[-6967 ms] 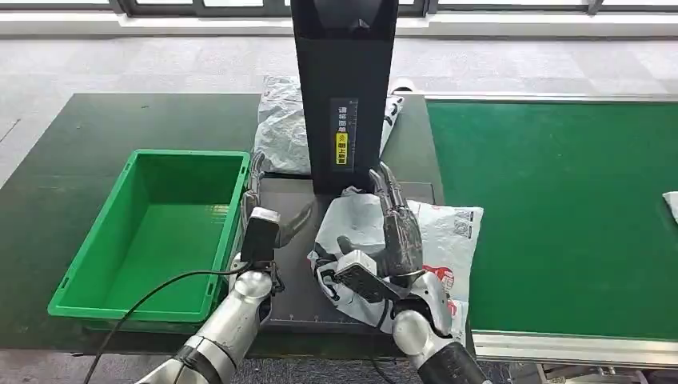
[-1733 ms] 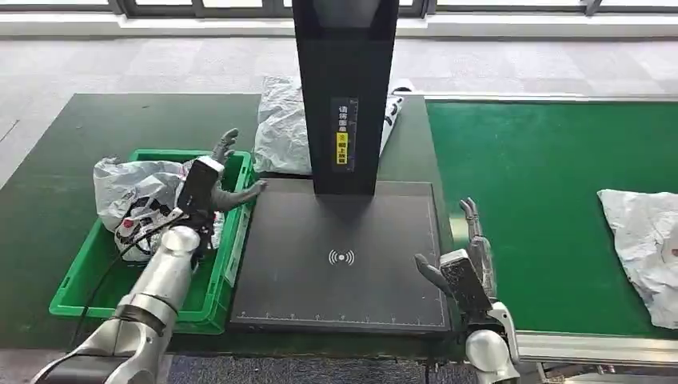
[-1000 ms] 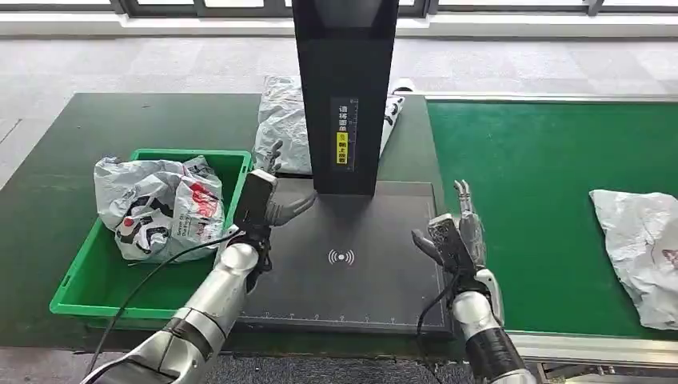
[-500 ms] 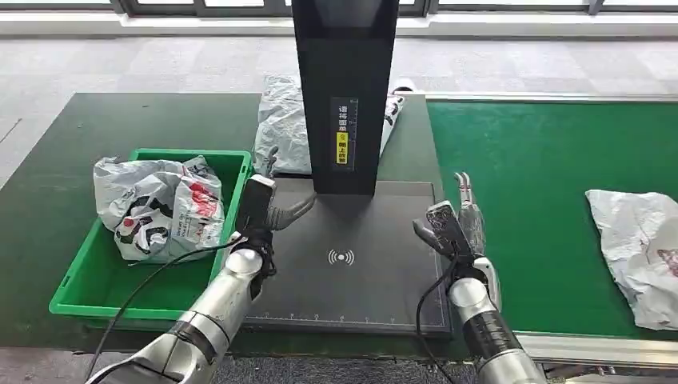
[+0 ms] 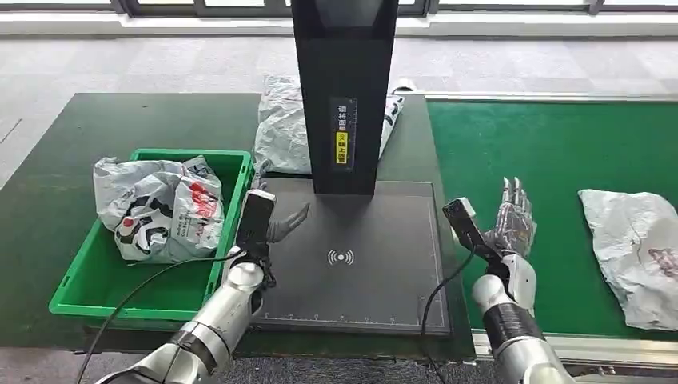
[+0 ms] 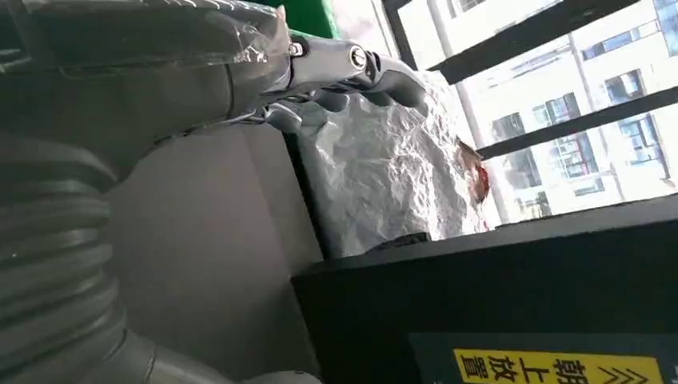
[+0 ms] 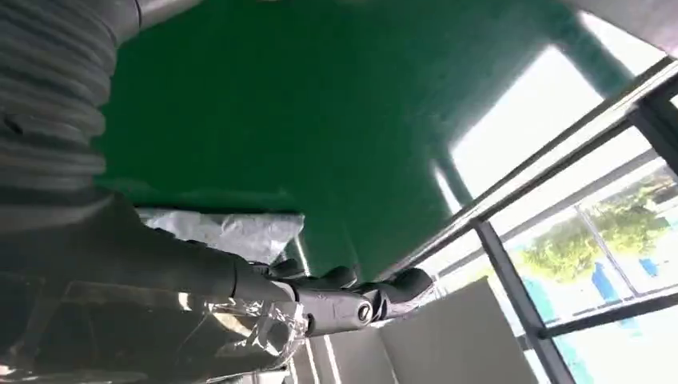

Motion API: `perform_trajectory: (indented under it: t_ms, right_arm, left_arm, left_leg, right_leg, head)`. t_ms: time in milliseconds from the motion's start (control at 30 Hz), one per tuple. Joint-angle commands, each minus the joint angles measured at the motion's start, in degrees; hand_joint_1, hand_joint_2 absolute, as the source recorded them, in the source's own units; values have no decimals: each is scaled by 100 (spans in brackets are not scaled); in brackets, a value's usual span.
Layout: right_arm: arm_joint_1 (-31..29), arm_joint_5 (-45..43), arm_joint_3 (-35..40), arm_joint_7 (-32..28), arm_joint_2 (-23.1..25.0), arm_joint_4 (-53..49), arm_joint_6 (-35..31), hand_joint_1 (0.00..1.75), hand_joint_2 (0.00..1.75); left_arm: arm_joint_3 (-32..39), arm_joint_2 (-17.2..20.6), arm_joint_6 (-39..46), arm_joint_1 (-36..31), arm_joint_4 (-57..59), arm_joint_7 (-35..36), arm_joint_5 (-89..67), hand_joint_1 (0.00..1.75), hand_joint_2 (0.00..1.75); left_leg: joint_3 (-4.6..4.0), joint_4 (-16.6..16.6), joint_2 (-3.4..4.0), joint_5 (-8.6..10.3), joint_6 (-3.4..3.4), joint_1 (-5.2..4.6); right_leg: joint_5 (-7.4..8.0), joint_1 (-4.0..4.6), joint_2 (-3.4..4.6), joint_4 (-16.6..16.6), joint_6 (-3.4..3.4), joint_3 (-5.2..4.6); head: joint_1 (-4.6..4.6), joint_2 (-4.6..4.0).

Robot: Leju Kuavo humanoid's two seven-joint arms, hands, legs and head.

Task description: Moved the parcel from conveyor to table for the left to box.

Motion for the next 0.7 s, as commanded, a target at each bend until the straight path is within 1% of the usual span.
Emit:
perform_trajectory:
  t_ms: [33,167,267,300,333,367,467,567,700]
  right_arm:
    - [75,1672,-2313,807,-436,360,6,0,175]
    - [92,1738,-2359,818,-431,333,6,0,175]
    - [92,1738,-2359,818,-431,333,6,0,175]
    - [147,2201,-2301,1220,-437,286,6,0,175]
    - [198,2305,-2343,1283,-440,218,6,0,175]
    - [334,2603,-2335,1473,-489,139,6,0,175]
    - [456,2596,-2452,1392,-539,100,6,0,175]
    - [456,2596,-2452,1392,-539,100,6,0,175]
    - [309,2729,-2445,1556,-624,476,6,0,175]
  left_arm:
    - [57,155,5,27,107,51,84,0,175]
    - [56,154,2,31,103,49,85,0,175]
    - [56,154,2,31,103,49,85,0,175]
    - [48,149,20,60,79,43,73,0,175]
    - [41,155,31,88,52,40,64,0,175]
    - [43,162,34,171,-24,37,69,0,175]
    - [33,177,39,318,-155,7,71,0,175]
    - [33,177,39,318,-155,7,71,0,175]
    - [33,196,51,355,-241,62,88,0,175]
  left_leg:
    - [6,-8,-29,9,8,0]
    - [1,-7,-7,5,8,-2]
    - [-2,-4,-3,4,6,1]
    - [1,-8,1,6,6,0]
    - [-1,-5,-1,5,5,1]
    - [4,-12,-1,8,6,0]
    - [12,-20,-6,10,7,-2]
    - [7,-13,0,5,8,-3]
    - [2,-10,11,5,8,-2]
  right_leg:
    - [0,2,-36,-11,-3,18]
    - [2,-2,-12,-6,-4,9]
    - [3,-1,-9,-4,-6,5]
    - [6,-1,-8,-7,-8,6]
    - [4,0,-7,-6,-7,4]
    - [7,1,-9,-12,-10,10]
    - [6,2,-16,-19,-10,19]
    - [3,1,-10,-12,-7,12]
    - [7,1,1,-9,-6,4]
  head:
    - [0,0]
    - [0,0]
    - [0,-2]
    - [0,0]
    - [0,0]
    - [0,0]
    - [0,0]
    - [0,0]
    - [0,0]
